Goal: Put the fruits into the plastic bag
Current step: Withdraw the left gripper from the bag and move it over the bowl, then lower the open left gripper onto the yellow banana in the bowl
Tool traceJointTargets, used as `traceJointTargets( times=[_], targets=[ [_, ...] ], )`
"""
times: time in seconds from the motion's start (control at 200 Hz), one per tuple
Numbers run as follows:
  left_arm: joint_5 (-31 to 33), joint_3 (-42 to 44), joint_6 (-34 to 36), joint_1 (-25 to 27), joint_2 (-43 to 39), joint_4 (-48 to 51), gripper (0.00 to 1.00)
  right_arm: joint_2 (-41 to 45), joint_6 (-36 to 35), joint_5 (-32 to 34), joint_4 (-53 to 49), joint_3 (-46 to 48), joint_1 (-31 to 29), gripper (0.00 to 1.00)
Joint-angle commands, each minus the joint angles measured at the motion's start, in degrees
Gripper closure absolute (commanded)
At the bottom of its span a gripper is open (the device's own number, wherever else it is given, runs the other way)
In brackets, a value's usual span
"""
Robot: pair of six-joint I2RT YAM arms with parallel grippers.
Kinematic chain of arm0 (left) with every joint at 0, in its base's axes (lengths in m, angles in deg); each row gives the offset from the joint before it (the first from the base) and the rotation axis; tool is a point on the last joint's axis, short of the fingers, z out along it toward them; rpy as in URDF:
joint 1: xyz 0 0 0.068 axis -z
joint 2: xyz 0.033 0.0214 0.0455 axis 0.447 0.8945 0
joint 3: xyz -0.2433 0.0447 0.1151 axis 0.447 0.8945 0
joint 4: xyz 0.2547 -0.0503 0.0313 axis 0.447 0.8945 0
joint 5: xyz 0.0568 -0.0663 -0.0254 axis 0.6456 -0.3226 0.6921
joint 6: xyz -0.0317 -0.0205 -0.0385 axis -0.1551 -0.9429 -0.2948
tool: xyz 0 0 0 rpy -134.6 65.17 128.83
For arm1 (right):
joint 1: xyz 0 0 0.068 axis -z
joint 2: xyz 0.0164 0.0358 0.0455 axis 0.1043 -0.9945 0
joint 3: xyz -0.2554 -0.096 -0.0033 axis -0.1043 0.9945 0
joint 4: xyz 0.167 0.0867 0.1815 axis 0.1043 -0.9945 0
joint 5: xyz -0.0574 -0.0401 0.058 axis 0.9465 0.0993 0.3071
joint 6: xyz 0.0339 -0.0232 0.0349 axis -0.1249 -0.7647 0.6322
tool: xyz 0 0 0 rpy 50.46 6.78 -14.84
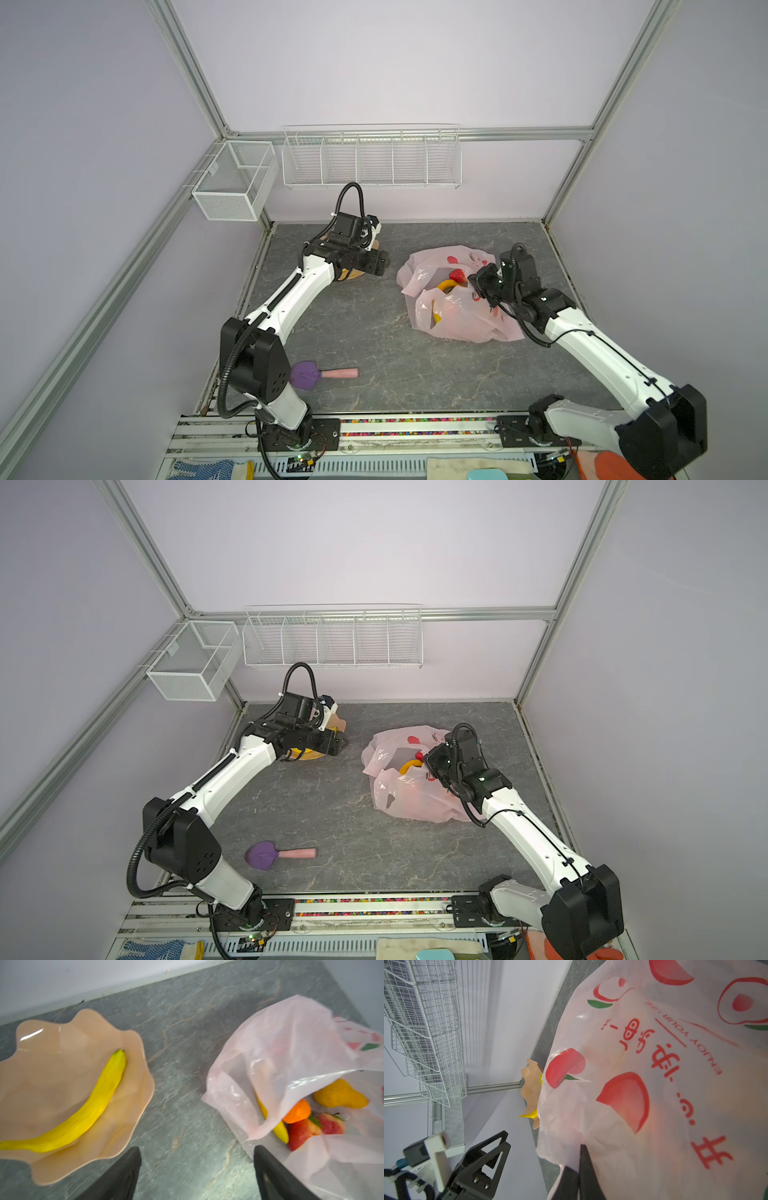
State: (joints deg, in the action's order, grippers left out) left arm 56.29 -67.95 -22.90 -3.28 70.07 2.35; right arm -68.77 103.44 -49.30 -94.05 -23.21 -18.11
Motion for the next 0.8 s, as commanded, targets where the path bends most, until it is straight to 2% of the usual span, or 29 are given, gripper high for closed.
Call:
traceJointTargets(
  times=[0.0,0.09,0.19,0.305,0.495,0.795],
  targets=[
    [3.55,-6.99,6.04,-1.43,5.82,11.49,0.15,1.08,0.56,0.05,0.48,0.60,0.20,0.94],
    [8.79,-14.73,8.64,-2.04,12.59,19.53,0.16,0.93,0.56,-0.25,0.46,0.57,0.23,0.94],
    [10.77,-18.31,8.09,-3.74,16.68,20.66,0.16,1.07,0.48,-0.38,0.24,0.51,0.21,0.94],
    [16.52,-24.71,8.10,-4.01,23.25,25.39,0.17,1.42,0.50,-0.30,-0.04,0.67,0.26,0.94],
    [20.35,-31.36,6.88,-5.45,30.48,27.62,0.18,1.78,0.48,-0.15,-0.48,0.77,0.21,0.94],
    [20.44,-40.41,6.56,-7.32,38.66,28.21,0.20,0.99,0.48,-0.23,-0.57,0.12,0.24,0.94]
  ],
)
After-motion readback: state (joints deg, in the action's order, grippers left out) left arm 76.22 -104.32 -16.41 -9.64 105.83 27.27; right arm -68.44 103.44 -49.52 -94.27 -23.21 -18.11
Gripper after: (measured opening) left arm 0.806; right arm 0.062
